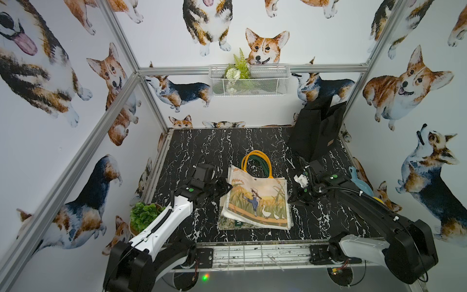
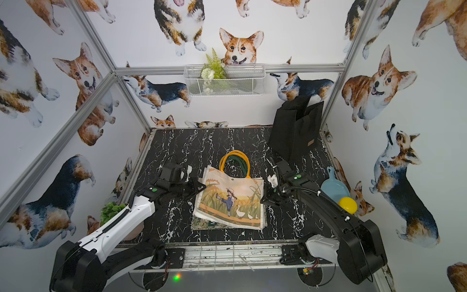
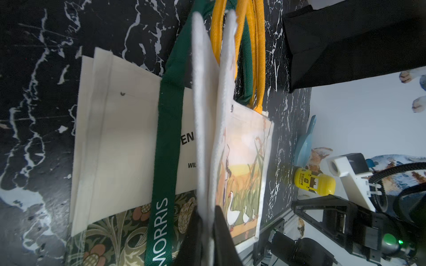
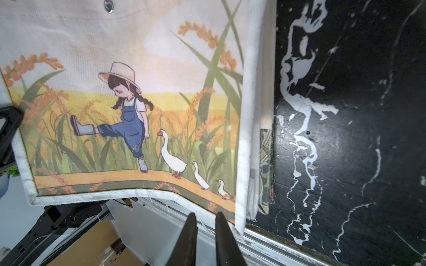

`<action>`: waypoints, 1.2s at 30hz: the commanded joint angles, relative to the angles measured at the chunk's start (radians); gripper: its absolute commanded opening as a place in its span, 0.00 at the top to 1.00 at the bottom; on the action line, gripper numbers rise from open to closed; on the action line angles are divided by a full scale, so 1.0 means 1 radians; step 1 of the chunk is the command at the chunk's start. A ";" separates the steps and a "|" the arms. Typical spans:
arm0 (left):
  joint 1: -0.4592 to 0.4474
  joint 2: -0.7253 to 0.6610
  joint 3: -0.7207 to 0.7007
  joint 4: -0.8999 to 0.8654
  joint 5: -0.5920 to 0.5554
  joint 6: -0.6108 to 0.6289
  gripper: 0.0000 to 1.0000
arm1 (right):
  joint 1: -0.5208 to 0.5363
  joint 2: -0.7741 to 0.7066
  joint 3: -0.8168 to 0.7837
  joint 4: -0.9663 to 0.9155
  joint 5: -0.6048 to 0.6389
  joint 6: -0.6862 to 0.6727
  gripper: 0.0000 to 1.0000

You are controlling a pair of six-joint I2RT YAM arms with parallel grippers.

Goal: Put away the canvas bag
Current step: Pick up the canvas bag from the center of the board.

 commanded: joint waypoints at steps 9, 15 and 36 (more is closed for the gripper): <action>0.013 -0.027 -0.048 0.012 0.023 0.007 1.00 | 0.000 0.064 -0.132 0.114 -0.009 0.014 0.65; 0.014 -0.040 -0.102 -0.013 -0.018 0.045 1.00 | 0.000 0.132 -0.167 0.224 -0.030 0.046 0.65; 0.014 -0.040 -0.175 0.018 -0.021 0.043 1.00 | 0.004 0.199 -0.289 0.431 -0.097 0.128 0.65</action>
